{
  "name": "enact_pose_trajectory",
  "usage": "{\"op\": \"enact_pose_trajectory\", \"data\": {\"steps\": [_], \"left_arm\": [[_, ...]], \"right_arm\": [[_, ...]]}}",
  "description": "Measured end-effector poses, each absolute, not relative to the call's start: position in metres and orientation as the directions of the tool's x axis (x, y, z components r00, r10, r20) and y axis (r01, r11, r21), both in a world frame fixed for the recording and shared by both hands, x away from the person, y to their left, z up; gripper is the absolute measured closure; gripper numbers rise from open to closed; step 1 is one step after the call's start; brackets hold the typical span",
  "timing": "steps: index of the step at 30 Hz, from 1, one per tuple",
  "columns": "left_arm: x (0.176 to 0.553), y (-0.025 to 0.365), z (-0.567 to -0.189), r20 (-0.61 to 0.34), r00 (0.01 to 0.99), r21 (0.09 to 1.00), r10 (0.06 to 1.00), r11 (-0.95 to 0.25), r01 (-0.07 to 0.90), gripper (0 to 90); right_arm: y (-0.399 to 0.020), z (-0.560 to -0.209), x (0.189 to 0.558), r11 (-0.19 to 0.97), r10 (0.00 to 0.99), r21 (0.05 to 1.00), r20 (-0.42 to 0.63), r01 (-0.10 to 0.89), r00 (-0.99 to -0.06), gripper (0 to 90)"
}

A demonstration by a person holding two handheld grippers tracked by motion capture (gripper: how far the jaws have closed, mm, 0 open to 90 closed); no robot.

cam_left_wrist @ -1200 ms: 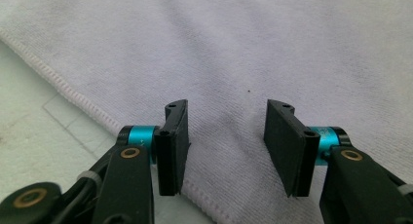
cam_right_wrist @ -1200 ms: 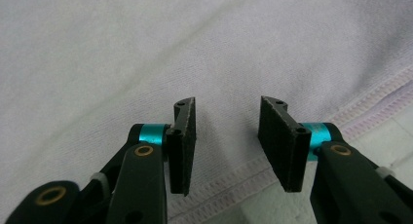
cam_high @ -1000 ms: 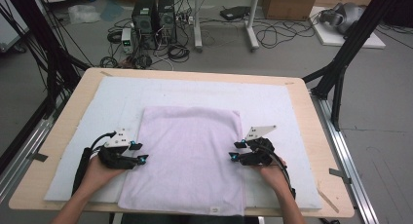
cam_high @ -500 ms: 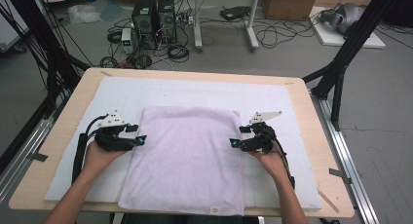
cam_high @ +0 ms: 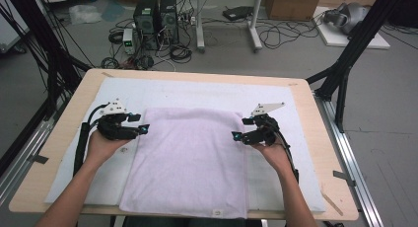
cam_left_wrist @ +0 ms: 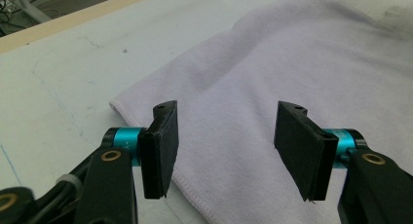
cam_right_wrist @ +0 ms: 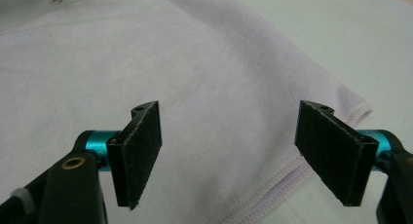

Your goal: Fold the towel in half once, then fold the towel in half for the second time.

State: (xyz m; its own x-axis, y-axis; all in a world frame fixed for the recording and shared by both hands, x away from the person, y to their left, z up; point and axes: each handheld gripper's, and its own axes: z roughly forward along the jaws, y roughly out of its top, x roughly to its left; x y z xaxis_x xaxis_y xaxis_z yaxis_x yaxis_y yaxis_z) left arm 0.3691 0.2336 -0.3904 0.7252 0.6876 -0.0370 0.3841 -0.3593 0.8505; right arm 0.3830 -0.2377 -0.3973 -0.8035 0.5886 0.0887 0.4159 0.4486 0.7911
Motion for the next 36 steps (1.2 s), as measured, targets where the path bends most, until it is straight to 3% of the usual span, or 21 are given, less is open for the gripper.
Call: {"op": "enact_pose_trajectory", "data": {"steps": [11, 20, 36], "left_arm": [[0.393, 0.234, -0.373, -0.022, 0.718, 0.845, 0.695, -0.371, 0.384, 43.7], [0.425, 0.238, -0.364, -0.024, 0.687, 0.849, 0.726, -0.348, 0.397, 47.5], [0.468, 0.243, -0.422, -0.125, 0.564, 0.786, 0.816, -0.266, 0.558, 50.7]], "right_arm": [[-0.235, -0.379, 0.405, 0.470, 0.578, 0.782, 0.079, 0.410, -0.812, 26.7], [-0.237, -0.364, 0.435, 0.477, 0.600, 0.782, 0.046, 0.402, -0.799, 32.4], [-0.246, -0.413, 0.472, 0.460, 0.697, 0.728, 0.060, 0.509, -0.715, 42.3]]}}
